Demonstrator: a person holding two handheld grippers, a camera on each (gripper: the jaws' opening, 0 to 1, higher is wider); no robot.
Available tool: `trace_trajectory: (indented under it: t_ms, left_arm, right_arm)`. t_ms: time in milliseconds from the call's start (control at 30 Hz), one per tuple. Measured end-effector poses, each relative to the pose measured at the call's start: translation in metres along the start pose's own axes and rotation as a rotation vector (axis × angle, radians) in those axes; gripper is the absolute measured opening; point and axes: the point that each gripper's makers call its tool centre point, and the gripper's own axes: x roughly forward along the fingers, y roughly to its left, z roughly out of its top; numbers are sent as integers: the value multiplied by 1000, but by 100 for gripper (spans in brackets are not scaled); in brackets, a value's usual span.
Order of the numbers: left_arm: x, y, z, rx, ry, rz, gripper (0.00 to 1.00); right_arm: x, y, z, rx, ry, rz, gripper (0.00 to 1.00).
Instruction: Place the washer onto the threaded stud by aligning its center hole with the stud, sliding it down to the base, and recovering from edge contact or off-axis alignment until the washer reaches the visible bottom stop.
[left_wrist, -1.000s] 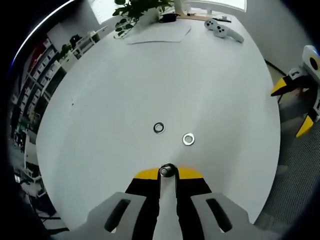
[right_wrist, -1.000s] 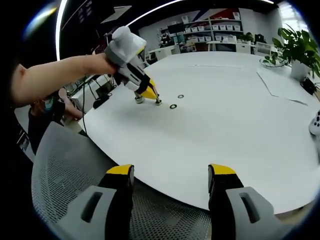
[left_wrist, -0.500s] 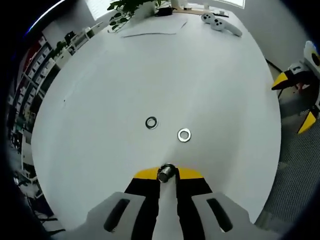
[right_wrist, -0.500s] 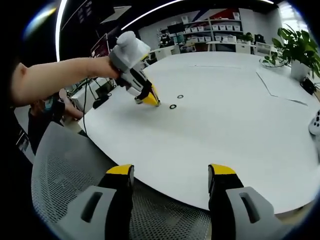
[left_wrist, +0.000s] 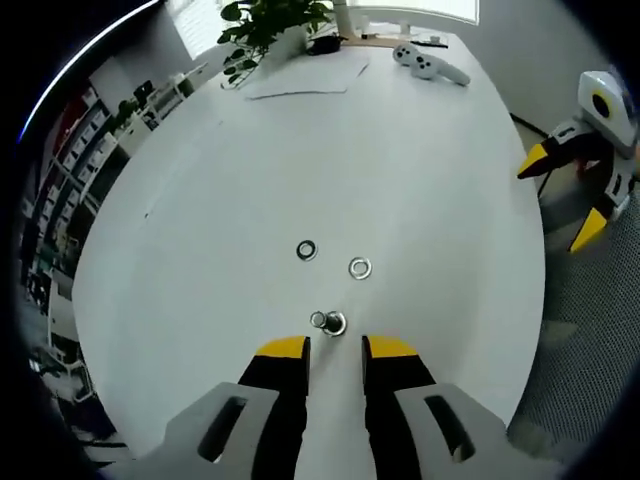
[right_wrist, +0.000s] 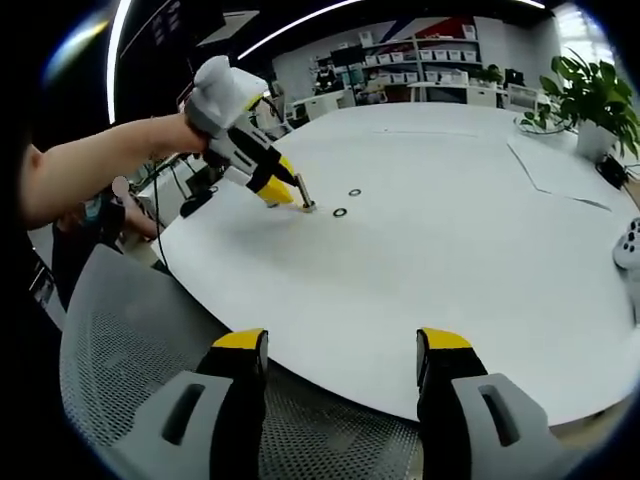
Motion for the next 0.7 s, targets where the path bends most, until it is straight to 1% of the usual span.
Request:
trace_trajectory:
  t_ms: [133, 267, 300, 367, 400, 467, 533, 633, 700]
  left_arm:
    - [-19, 2, 2, -10, -42, 32, 19]
    - [-36, 3, 6, -50, -98, 52, 18]
    - [-39, 2, 6, -61, -110, 55, 18]
    - [-48, -6, 10, -124, -164, 55, 18]
    - [-51, -10, 10, -133, -178, 50, 18]
    - [-56, -18, 7, -129, -183, 51, 18]
    - [-60, -21, 5, -135, -192, 53, 18]
    - [-64, -29, 1, -155, -212, 37, 18]
    - [-65, -32, -3, -157, -214, 32, 18]
  right_arm:
    - [0, 0, -1, 7, 5, 0, 62]
    - [0, -1, -2, 6, 13, -11, 62]
    - [0, -2, -2, 10, 12, -15, 62]
    - [-1, -4, -3, 25, 9, -26, 62]
    - [-1, -5, -2, 31, 7, -33, 62]
    - [-2, -8, -2, 40, 5, -47, 62]
    - [-2, -9, -4, 61, 6, -52, 62]
    - [-3, -10, -6, 83, 10, -63, 62]
    - [-4, -14, -4, 104, -7, -81, 62]
